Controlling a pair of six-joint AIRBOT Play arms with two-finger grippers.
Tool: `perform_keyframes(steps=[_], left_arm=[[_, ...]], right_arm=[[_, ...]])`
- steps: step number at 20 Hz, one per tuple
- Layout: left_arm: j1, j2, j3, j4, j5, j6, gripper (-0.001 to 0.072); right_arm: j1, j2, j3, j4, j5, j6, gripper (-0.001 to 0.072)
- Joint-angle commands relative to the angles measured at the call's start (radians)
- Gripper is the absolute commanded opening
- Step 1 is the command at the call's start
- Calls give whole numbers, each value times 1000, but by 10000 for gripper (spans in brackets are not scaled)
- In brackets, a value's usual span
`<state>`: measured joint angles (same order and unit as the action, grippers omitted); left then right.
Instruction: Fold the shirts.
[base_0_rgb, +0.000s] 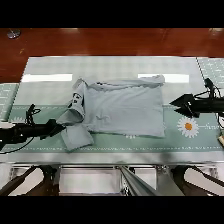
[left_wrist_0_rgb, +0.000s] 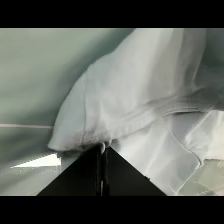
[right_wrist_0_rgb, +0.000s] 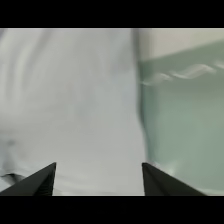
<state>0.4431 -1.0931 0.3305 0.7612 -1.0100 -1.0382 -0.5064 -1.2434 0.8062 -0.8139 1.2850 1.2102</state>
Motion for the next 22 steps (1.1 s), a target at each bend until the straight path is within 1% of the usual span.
perform_keyframes(steps=[1,4,7,11,15,16,17,18,19,20,22], left_arm=[[-22,-2,10,-4,-8,5,21],[-22,-2,15,-8,-11,5,21],[-22,-2,15,-15,-11,5,21],[-22,-2,15,-33,-22,5,21],[-22,-2,15,-63,-23,4,21],[-22,-2,18,-84,-27,5,21],[-22,-2,37,-93,-44,5,21],[-22,2,71,-97,-72,5,21],[-22,7,120,-109,-104,5,21],[-22,19,190,-133,-141,4,21],[-22,63,363,-216,-182,-15,21]], right_arm=[[-32,1,-13,-241,10,133,614],[-6,0,-102,-207,8,143,614],[107,0,-188,-217,-12,137,614],[246,-21,-195,-190,-62,150,614],[350,-58,-179,-47,-159,139,604],[381,-67,-155,-32,-173,140,518],[413,-69,-125,-20,-182,129,257],[438,-69,-88,-12,-183,85,26],[457,-69,-35,-24,-176,77,24],[460,-69,29,-35,-150,92,24],[445,-66,217,-42,-65,103,24]])
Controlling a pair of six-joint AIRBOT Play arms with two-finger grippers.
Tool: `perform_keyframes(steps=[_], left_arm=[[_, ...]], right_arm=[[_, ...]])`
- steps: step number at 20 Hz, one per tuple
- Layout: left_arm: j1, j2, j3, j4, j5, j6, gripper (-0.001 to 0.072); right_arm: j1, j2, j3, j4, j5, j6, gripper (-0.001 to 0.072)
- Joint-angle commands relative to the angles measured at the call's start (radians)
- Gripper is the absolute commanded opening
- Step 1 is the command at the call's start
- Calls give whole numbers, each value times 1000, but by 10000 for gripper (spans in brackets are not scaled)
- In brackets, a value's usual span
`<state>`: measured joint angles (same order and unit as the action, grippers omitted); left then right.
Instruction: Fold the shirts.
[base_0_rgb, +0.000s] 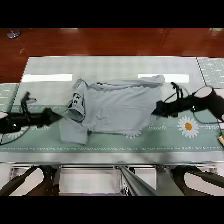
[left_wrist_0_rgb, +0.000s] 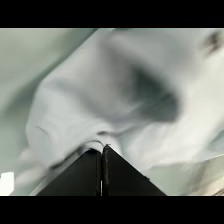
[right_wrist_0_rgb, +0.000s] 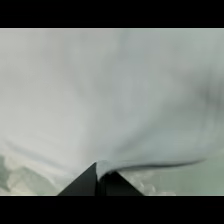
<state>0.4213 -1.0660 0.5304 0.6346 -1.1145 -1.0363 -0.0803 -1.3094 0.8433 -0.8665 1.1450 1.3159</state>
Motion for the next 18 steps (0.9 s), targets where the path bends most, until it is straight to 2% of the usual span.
perform_keyframes(steps=[1,4,7,8,10,13,16,18], left_arm=[[0,68,269,-138,-79,-24,20],[0,140,619,-209,-54,-62,20],[20,180,947,-193,28,-183,20],[37,190,1048,-176,40,-193,20],[79,208,1217,-127,32,-227,20],[131,252,1391,-36,14,-268,20],[129,315,1496,176,14,-288,20],[94,363,1516,341,15,-336,20]], right_arm=[[10,7,305,5,114,13,24],[-6,47,697,-48,148,70,23],[-5,115,1038,-86,153,91,24],[-5,150,1118,-86,153,93,24],[-5,236,1205,-83,153,113,24],[-5,396,1210,-95,158,113,24],[-5,525,1210,-160,168,114,23],[-5,586,1210,-211,190,124,24]])
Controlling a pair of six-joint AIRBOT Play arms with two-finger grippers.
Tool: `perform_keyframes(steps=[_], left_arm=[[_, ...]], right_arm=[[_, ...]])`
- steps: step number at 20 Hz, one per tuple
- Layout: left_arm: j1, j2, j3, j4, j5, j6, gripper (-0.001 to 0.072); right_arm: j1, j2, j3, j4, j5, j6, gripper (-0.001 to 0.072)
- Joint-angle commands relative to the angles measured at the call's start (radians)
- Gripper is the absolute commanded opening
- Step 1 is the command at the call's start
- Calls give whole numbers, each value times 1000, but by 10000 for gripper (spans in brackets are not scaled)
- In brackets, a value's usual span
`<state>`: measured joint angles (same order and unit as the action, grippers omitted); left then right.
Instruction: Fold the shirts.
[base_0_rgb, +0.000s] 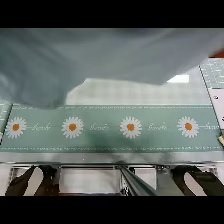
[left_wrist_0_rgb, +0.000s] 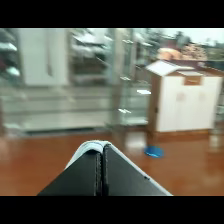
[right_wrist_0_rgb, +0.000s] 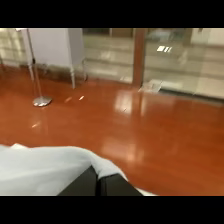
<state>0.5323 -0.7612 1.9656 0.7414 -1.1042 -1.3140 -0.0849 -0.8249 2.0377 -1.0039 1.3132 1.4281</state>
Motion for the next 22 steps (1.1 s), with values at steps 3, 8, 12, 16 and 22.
perform_keyframes(steps=[3,8,12,16,22], left_arm=[[-161,111,80,357,-26,-64,20],[-376,127,39,554,-149,-149,20],[-387,113,-193,500,-160,-180,20],[-393,31,-500,469,-43,-179,20],[-480,-299,-673,446,255,-181,20]], right_arm=[[0,150,16,-177,90,37,24],[0,153,-53,-260,205,72,24],[0,145,-271,-259,186,82,24],[0,62,-552,-269,26,79,24],[-1,-342,-646,-265,-247,82,23]])
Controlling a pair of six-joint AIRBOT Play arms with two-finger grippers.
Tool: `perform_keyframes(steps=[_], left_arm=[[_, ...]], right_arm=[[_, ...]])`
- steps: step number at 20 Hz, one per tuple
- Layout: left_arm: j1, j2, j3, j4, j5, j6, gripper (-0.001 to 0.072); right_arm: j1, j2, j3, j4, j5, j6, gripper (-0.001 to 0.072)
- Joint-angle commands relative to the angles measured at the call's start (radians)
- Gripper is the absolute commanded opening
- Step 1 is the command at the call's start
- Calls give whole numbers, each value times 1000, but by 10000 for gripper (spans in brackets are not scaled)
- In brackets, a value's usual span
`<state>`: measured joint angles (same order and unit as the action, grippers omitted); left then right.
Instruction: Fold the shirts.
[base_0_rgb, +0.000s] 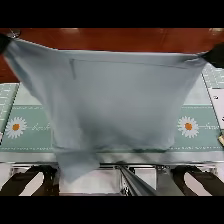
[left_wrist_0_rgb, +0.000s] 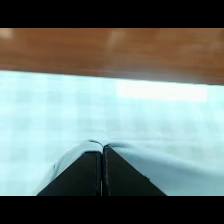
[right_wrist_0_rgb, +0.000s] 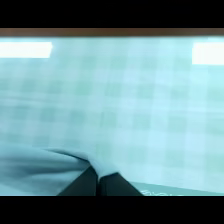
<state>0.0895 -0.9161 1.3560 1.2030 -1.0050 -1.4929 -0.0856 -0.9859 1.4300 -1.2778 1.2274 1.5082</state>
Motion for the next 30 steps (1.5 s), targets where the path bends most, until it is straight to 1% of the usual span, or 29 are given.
perform_keyframes(steps=[1,2,5,8,11,12,13,14,15,16,17,18,19,20,21,22,23,25,26,27,28,29,30], left_arm=[[-46,-205,-57,-26,207,-11,20],[-52,-270,-45,-38,256,-23,21],[-52,-438,-14,-87,372,-23,21],[-52,-553,0,-163,402,-23,21],[-52,-622,0,-262,388,-23,23],[-52,-632,0,-279,368,-24,68],[-50,-634,0,-285,336,-23,340],[-39,-632,3,-283,285,-22,694],[-16,-632,20,-277,184,17,701],[19,-632,47,-250,29,115,701],[58,-632,69,-200,-116,154,700],[103,-631,77,-152,-257,153,701],[149,-629,71,-124,-377,153,701],[199,-619,42,-117,-474,153,700],[245,-595,-9,-117,-538,146,700],[296,-549,-92,-117,-565,146,700],[344,-488,-189,-117,-543,147,700],[455,-331,-431,-118,-428,174,700],[517,-251,-562,-120,-365,190,700],[576,-186,-673,-134,-316,195,700],[646,-135,-770,-195,-280,174,699],[703,-107,-838,-283,-272,206,699],[741,-87,-893,-338,-268,241,700]], right_arm=[[-3,-260,-12,35,-182,3,24],[-5,-351,32,83,-190,2,23],[-5,-605,219,192,-187,0,23],[-5,-825,409,342,-196,26,24],[-13,-969,497,544,-232,45,29],[-23,-999,512,620,-226,43,259],[-37,-1012,516,687,-208,33,616],[-59,-1012,516,715,-172,24,617],[-89,-1004,516,715,-123,23,616],[-129,-989,516,714,-45,18,615],[-172,-969,516,707,56,-7,615],[-209,-945,515,667,164,-35,615],[-236,-916,514,576,271,-72,615],[-251,-880,505,417,382,-119,615],[-251,-841,473,243,458,-135,615],[-259,-787,395,111,468,-113,615],[-278,-726,291,116,401,-92,615],[-312,-578,17,298,205,-196,615],[-320,-495,-137,381,103,-233,615],[-325,-415,-283,445,19,-239,615],[-325,-350,-404,487,-40,-248,615],[-322,-292,-515,523,-82,-271,615],[-322,-251,-600,561,-97,-283,615]])
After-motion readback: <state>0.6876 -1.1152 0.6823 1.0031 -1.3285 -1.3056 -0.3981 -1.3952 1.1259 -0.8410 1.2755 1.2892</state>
